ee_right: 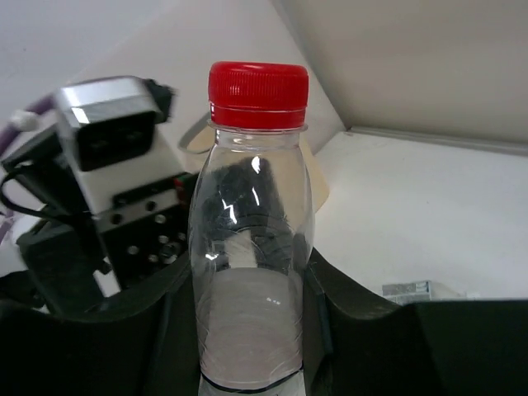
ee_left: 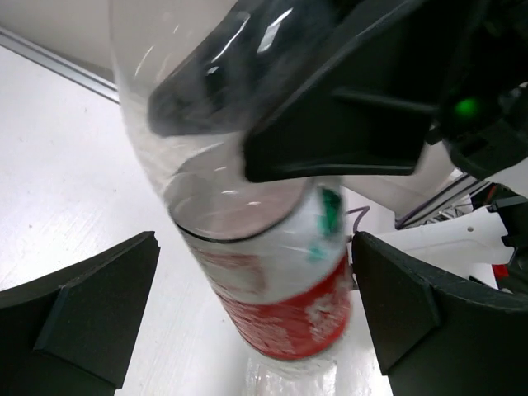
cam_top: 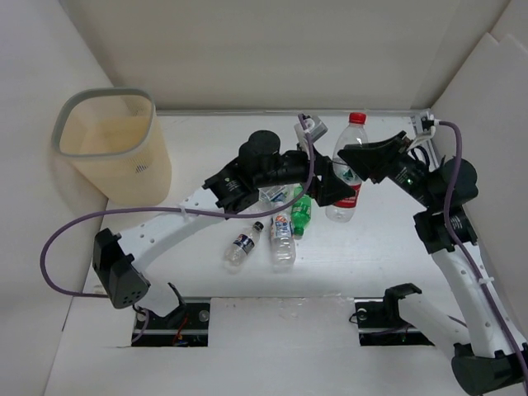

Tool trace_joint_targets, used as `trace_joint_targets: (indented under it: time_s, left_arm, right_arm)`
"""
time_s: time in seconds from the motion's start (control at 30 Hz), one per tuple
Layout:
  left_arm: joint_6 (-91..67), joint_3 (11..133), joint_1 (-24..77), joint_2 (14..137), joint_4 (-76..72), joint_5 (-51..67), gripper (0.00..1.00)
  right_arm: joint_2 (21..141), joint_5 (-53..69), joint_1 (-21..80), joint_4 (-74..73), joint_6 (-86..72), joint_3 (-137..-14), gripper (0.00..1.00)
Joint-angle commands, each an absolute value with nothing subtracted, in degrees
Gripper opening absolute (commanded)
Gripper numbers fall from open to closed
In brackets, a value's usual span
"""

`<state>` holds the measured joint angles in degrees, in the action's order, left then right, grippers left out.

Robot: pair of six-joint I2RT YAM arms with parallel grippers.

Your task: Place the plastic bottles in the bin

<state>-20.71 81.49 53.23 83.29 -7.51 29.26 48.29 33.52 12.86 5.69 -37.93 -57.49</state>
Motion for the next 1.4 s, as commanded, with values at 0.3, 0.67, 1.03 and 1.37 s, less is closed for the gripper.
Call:
trace_joint_targets:
  time_s: [0.3, 0.67, 1.03, 1.37]
  left_arm:
    - [-28.9, 80.2, 54.1, 85.8, -23.5, 42.8, 0.37]
    - [-23.3, 92.4, 35.7, 78.4, 2.8, 7.6, 0.00]
    - [-26.4, 103.8, -4.7, 80.2, 21.1, -6.3, 0.00]
    - [-29.6, 97.9, -26.2, 82.5, 21.6, 5.5, 0.68]
  right_arm:
    - [45.5, 33.2, 14.2, 26.6, -47.1, -53.8, 0.02]
    - [46.9, 20.3, 12.2, 3.2, -31.9, -59.1, 1.00]
    - [54.1, 21.4, 12.7, 3.2, -29.7, -53.0, 1.00]
    - [62.7, 15.2, 16.9, 4.0, -28.1, -53.0, 1.00]
